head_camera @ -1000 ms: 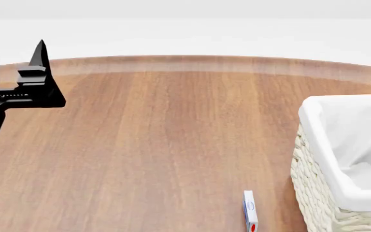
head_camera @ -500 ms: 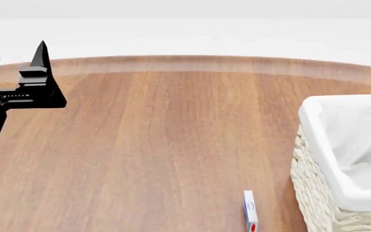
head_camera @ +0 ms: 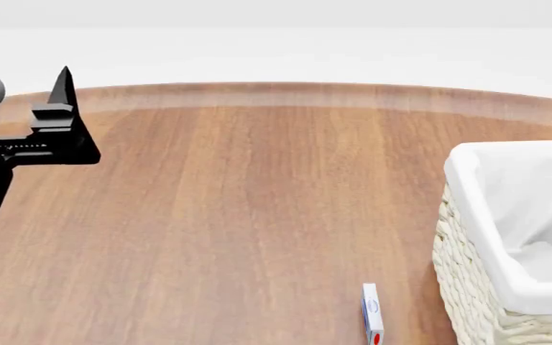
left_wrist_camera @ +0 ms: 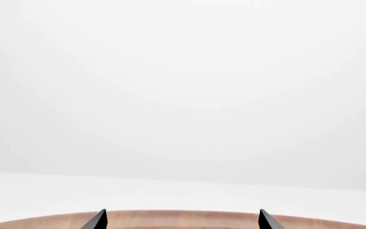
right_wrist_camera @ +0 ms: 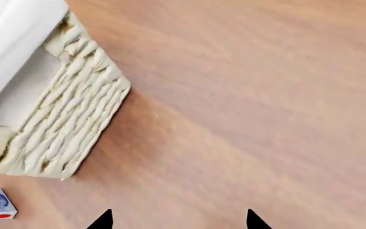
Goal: Pick up the alphabet soup and the cream cheese box, and put them in the basket.
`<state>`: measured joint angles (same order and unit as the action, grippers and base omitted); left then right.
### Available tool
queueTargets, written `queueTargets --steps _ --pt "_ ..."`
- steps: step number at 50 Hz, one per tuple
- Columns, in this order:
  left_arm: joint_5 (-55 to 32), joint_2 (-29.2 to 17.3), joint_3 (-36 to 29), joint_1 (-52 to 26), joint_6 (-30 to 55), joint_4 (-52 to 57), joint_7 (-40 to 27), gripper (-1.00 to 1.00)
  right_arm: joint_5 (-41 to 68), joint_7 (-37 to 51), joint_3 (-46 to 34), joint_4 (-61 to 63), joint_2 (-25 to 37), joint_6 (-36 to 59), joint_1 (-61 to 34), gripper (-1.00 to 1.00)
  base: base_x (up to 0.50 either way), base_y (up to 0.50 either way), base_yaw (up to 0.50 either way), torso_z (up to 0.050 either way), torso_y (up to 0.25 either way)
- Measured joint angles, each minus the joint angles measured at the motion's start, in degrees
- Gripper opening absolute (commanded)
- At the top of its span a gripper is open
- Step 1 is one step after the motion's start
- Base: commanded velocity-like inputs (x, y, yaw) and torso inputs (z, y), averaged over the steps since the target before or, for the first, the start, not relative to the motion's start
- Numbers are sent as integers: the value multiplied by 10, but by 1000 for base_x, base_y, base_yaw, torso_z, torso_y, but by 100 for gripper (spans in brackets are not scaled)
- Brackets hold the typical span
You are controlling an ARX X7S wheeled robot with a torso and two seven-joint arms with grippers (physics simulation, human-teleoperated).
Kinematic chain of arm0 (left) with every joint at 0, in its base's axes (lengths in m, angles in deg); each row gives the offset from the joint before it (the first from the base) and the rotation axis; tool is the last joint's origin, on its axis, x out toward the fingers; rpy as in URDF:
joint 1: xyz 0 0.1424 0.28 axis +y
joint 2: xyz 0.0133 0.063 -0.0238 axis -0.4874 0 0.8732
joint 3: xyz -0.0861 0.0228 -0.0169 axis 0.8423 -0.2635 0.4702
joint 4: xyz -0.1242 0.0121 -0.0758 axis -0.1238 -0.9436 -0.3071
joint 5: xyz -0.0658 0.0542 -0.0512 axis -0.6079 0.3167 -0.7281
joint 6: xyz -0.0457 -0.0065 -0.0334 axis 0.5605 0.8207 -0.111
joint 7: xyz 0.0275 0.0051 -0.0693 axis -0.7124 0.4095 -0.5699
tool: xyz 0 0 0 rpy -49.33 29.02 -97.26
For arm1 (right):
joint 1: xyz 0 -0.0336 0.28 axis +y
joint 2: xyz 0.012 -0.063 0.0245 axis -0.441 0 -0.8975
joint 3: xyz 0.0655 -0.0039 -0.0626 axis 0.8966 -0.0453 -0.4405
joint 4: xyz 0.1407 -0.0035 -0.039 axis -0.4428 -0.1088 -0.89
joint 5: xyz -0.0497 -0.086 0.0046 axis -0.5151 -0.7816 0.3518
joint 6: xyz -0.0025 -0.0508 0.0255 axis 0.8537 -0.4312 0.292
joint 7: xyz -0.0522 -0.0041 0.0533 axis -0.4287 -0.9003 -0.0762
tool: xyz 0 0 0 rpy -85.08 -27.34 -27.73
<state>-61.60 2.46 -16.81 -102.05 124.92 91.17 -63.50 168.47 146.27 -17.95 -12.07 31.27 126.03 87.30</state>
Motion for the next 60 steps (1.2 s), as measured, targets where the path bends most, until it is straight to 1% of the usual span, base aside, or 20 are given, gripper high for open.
queueTargets --steps 11,24,45,60 --pt "-1 -2 -2 0 -3 -3 -2 100 -19 -30 47 -2 -25 16 37 100 0 0 0 0 0" --pt "-5 -4 -2 1 -7 -11 -2 100 -28 -41 64 -6 -36 23 54 100 0 0 0 0 0" --pt "-9 -7 -5 3 -13 -18 -5 100 -92 -108 41 -36 -80 57 67 100 0 0 0 0 0" --pt "-10 -10 -8 6 -19 -23 -6 100 -73 -85 -12 -38 -63 57 37 100 0 0 0 0 0"
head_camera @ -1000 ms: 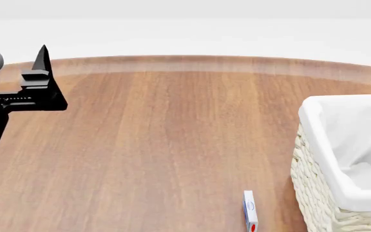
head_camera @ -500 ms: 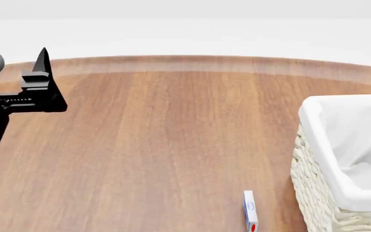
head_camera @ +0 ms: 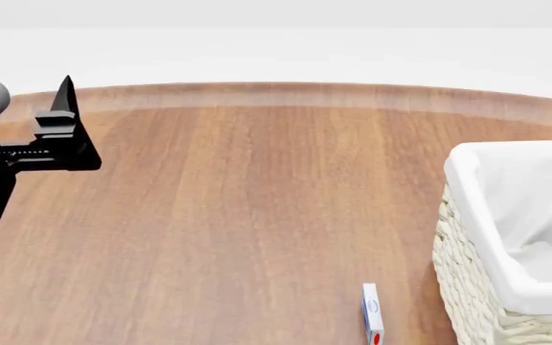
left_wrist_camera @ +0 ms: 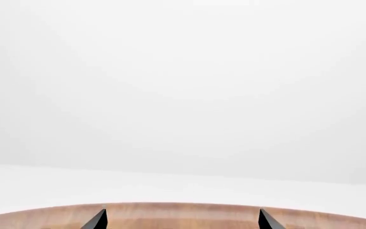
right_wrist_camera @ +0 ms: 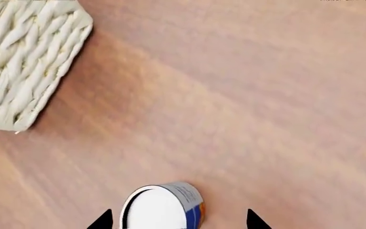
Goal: Pick up the alphabet soup and the cream cheese box, and put them in the basket.
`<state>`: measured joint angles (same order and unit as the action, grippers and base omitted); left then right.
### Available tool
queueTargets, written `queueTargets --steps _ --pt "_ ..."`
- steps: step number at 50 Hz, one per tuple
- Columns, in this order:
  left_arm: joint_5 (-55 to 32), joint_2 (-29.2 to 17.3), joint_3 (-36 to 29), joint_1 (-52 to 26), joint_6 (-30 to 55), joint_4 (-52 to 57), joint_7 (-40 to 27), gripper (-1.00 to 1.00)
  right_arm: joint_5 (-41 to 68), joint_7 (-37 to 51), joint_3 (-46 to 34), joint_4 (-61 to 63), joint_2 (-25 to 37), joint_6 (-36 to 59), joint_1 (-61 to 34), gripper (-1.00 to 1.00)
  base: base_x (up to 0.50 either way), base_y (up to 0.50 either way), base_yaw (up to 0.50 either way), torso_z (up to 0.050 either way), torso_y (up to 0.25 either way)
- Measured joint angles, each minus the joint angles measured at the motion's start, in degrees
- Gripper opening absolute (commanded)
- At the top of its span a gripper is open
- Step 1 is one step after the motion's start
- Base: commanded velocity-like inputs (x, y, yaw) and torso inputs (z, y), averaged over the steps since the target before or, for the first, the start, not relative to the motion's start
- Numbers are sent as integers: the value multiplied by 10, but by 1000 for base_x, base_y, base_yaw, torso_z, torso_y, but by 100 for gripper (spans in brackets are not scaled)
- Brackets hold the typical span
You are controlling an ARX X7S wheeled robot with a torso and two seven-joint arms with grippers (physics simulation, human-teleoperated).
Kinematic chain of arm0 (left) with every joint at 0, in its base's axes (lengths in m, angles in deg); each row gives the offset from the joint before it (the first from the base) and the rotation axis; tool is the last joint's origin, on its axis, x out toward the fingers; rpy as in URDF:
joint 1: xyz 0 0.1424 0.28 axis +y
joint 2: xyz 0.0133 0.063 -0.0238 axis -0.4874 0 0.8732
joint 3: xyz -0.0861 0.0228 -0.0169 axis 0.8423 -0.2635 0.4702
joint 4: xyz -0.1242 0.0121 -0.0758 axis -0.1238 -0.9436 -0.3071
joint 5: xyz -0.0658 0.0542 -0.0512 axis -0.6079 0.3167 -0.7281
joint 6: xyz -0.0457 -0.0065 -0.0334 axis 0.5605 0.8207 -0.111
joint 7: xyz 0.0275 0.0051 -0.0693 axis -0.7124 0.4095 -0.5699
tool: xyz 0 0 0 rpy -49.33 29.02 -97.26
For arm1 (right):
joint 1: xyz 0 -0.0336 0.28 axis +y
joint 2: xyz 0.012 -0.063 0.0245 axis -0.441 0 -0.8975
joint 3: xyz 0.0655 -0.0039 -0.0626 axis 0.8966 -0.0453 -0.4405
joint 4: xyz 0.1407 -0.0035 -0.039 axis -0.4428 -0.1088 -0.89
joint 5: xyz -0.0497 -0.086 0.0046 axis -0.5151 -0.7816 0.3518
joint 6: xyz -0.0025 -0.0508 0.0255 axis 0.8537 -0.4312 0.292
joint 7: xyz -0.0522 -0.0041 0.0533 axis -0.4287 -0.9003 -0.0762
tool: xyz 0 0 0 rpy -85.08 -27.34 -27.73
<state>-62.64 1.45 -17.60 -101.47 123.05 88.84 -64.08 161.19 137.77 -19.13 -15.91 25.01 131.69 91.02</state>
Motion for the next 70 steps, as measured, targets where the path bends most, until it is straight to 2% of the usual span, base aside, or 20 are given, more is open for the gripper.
queueTargets --steps 13,29,70 --pt "-3 -2 -2 0 -2 -3 -2 100 10 30 -64 -6 22 -10 -47 100 0 0 0 0 0" --pt "-7 -4 -4 -1 -5 -7 -4 100 -17 22 -112 -27 29 -14 -82 100 0 0 0 0 0" --pt "-12 -9 -12 5 -20 -23 -7 100 -83 -9 -135 -43 22 -29 -81 100 0 0 0 0 0"
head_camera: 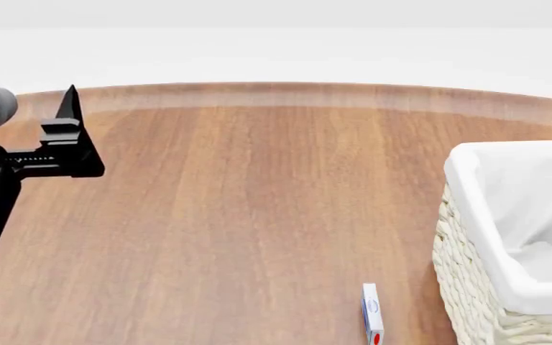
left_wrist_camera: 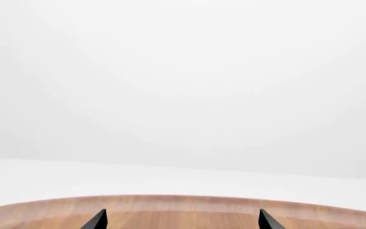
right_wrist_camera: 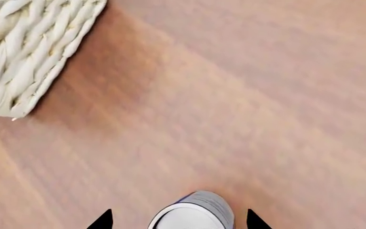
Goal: Pick up the alphabet soup and the cream cheese box, and put them in the basket.
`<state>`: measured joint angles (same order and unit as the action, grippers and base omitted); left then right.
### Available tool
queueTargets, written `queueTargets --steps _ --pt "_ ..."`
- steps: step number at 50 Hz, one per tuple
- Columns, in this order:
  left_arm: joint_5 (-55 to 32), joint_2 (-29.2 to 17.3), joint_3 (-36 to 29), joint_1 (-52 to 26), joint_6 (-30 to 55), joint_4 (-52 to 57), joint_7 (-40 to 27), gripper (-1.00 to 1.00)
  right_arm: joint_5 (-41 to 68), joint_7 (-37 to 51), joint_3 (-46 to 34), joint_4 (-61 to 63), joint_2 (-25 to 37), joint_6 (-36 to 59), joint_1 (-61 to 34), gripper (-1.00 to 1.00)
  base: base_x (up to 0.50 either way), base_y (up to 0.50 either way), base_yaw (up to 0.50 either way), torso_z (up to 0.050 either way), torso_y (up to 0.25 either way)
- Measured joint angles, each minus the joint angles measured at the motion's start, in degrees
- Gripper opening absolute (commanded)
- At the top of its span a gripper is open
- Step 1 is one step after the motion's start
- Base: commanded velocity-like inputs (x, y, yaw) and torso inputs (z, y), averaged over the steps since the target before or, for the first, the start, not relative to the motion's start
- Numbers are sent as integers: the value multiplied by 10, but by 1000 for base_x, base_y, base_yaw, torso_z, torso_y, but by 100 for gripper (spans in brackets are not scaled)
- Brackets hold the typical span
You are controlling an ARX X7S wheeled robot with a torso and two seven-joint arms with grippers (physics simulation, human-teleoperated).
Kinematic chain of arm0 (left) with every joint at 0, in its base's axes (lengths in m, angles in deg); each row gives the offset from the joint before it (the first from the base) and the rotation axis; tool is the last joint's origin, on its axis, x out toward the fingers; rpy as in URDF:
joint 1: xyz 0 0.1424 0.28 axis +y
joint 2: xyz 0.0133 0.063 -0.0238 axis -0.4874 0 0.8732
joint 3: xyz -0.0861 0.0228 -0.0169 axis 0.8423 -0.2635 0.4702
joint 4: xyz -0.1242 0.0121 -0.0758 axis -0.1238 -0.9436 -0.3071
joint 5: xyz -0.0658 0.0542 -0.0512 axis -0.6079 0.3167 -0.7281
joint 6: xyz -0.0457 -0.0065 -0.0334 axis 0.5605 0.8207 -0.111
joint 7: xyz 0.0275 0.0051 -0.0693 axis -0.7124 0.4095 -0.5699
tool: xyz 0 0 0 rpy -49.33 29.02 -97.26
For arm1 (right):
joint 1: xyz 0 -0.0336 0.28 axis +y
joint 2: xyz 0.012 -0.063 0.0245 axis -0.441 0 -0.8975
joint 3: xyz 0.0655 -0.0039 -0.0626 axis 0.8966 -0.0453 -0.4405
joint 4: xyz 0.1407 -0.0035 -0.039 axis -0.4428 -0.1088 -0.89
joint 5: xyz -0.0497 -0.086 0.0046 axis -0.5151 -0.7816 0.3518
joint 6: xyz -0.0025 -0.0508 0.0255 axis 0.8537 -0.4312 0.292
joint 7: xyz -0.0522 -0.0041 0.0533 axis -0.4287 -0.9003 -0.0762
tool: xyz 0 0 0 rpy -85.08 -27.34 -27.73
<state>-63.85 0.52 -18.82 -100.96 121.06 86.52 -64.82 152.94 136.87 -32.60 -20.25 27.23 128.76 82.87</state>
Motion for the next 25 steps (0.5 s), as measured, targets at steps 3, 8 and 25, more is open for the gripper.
queueTargets --steps 3,8,25 --pt "-1 0 0 0 -1 -1 0 100 -2 -3 -5 -3 0 1 -1 100 0 0 0 0 0" --pt "-1 -1 -1 1 -2 -2 -1 100 -4 -7 -12 -8 0 2 -2 100 0 0 0 0 0" --pt "-3 -4 -5 1 -7 -7 -3 100 -27 -29 -24 -22 -2 -2 0 100 0 0 0 0 0"
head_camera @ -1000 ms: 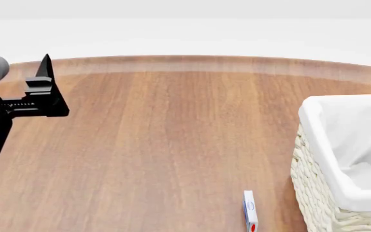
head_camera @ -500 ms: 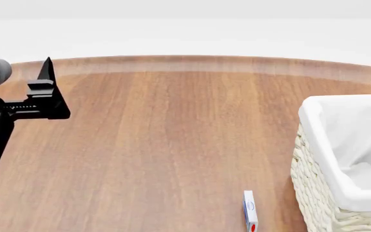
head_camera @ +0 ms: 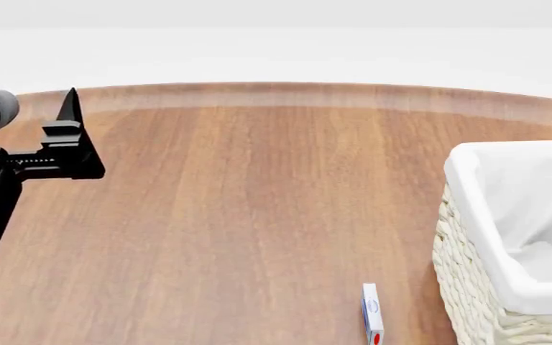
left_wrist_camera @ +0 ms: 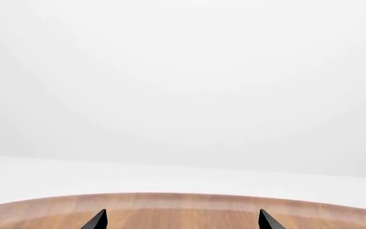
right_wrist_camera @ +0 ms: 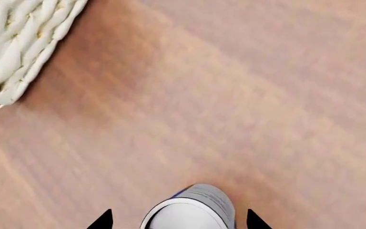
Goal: Pick up the alphabet soup and the cream cheese box, and put them in the basket.
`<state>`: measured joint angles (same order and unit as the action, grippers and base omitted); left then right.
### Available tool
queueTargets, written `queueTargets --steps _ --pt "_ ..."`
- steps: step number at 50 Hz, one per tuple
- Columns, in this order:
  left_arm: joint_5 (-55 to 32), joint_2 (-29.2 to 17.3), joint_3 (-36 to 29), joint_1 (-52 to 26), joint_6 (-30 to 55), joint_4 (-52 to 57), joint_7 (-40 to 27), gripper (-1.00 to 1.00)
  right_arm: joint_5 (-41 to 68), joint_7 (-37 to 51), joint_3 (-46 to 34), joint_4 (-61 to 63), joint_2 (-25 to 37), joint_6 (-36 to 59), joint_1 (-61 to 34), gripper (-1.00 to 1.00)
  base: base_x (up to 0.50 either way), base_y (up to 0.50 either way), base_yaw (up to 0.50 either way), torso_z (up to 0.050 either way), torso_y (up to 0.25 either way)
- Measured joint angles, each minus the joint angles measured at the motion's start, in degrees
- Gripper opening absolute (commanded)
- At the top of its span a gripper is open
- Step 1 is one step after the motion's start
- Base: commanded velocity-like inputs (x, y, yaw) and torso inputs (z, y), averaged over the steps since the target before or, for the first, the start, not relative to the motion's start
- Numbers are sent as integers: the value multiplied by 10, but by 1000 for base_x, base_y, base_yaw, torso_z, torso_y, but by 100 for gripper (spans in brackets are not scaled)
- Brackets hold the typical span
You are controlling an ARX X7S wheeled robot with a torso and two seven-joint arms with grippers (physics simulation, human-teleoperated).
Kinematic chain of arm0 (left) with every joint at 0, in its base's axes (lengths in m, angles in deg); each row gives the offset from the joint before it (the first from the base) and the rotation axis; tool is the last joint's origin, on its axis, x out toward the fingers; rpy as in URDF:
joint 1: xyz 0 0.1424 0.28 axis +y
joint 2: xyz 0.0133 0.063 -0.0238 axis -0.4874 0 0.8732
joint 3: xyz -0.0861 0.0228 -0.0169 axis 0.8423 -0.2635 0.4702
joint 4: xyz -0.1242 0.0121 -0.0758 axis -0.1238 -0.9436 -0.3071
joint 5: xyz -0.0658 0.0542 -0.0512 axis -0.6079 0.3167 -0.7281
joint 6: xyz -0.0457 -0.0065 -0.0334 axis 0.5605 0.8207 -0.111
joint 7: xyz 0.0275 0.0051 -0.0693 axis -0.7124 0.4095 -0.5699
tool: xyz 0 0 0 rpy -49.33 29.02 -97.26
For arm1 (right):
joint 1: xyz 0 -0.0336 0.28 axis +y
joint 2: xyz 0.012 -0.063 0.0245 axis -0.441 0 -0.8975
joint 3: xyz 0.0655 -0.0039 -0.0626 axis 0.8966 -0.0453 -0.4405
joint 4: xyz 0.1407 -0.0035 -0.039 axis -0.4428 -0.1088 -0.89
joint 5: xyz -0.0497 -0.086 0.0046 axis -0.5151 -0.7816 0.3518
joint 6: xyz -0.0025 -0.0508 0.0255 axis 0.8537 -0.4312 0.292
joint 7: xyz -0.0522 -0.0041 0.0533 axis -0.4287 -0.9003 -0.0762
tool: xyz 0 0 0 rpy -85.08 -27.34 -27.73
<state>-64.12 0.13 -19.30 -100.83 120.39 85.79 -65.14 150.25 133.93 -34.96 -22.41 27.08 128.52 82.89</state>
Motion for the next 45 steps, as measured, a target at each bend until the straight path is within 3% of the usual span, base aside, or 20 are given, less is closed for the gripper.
queueTargets --steps 40,41,45 --pt "-5 -5 -8 5 -13 -10 -4 100 -84 -82 -56 -59 -18 -18 -4 100 0 0 0 0 0" --pt "-5 -5 -8 6 -13 -10 -4 100 -85 -83 -57 -60 -18 -18 -4 -100 0 0 0 0 0" --pt "-6 -6 -9 6 -13 -9 -5 100 -94 -80 -61 -61 -15 -15 -5 -100 0 0 0 0 0"
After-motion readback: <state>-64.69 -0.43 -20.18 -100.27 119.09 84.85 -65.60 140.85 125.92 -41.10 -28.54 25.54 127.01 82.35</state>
